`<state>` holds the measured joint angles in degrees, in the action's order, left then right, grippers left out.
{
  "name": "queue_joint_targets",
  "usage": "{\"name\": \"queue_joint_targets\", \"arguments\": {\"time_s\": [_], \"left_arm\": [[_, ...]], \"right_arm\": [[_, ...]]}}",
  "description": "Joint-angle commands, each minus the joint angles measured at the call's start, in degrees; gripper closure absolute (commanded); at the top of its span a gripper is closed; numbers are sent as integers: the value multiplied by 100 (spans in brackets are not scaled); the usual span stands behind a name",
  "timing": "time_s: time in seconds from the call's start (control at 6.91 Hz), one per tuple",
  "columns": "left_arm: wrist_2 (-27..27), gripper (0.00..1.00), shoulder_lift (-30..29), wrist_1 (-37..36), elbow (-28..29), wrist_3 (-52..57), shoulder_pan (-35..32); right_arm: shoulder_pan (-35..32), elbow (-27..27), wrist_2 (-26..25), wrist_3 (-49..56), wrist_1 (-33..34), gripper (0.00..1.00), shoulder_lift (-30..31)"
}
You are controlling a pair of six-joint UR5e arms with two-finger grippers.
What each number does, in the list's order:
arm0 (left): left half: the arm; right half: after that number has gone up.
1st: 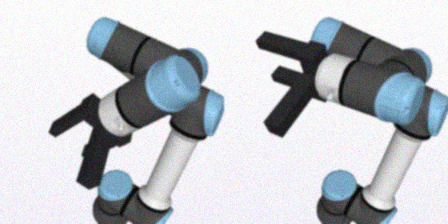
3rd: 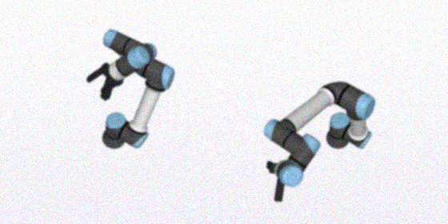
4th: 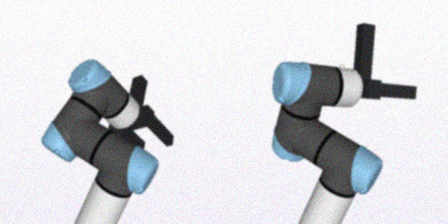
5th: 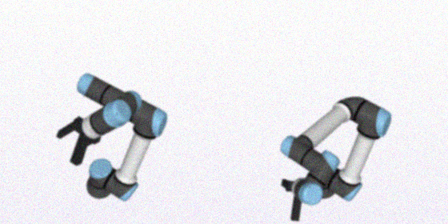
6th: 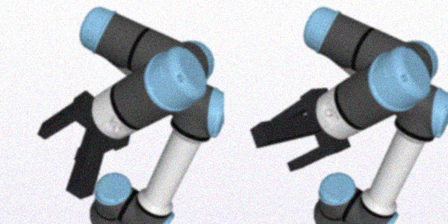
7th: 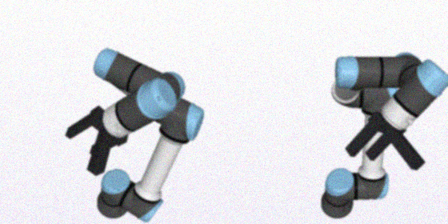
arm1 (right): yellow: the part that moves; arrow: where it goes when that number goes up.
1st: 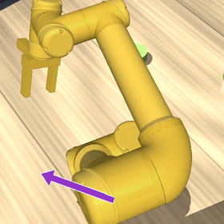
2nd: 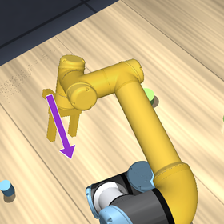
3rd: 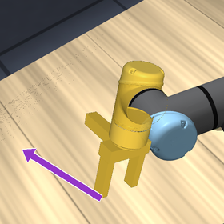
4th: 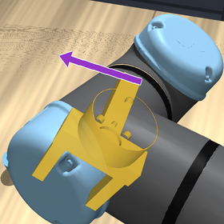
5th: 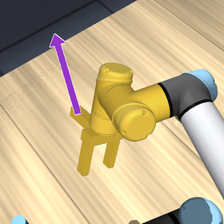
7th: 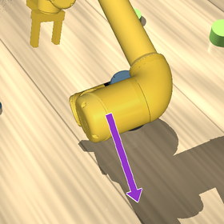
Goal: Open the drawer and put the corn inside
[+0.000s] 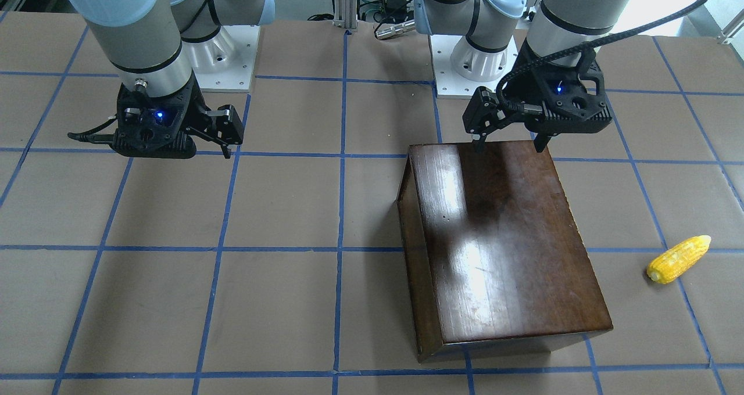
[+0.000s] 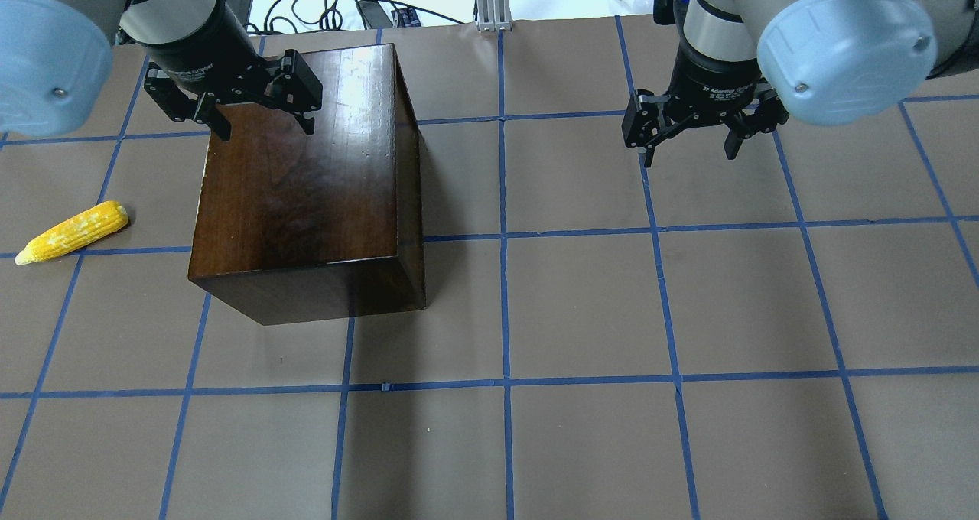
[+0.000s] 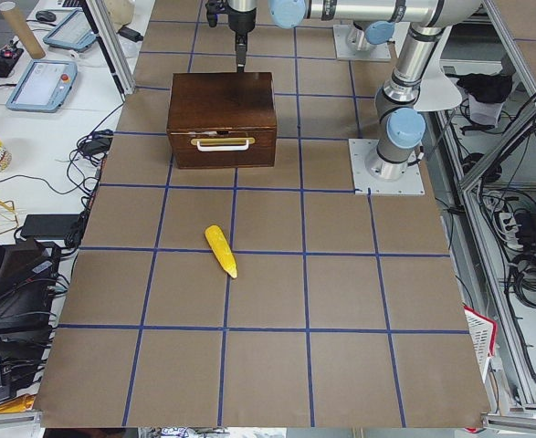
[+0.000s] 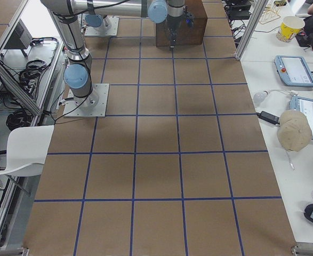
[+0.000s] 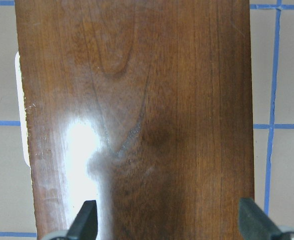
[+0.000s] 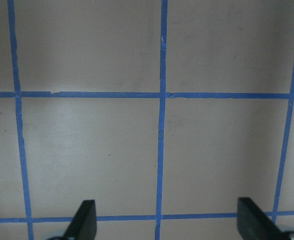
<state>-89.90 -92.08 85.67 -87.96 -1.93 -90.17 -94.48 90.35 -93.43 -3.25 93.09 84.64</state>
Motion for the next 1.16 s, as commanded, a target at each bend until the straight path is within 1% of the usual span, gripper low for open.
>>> {"name": "queue_joint_targets", "arguments": {"time_s": [0.0,1.01], "left_arm": [[-1,0,-2,29,-2,0,0],[8,0,50,152,-2,0,-9]], "right_arm": [[0,0,0,0,-1,0,0],[0,0,0,0,-1,0,0]]}}
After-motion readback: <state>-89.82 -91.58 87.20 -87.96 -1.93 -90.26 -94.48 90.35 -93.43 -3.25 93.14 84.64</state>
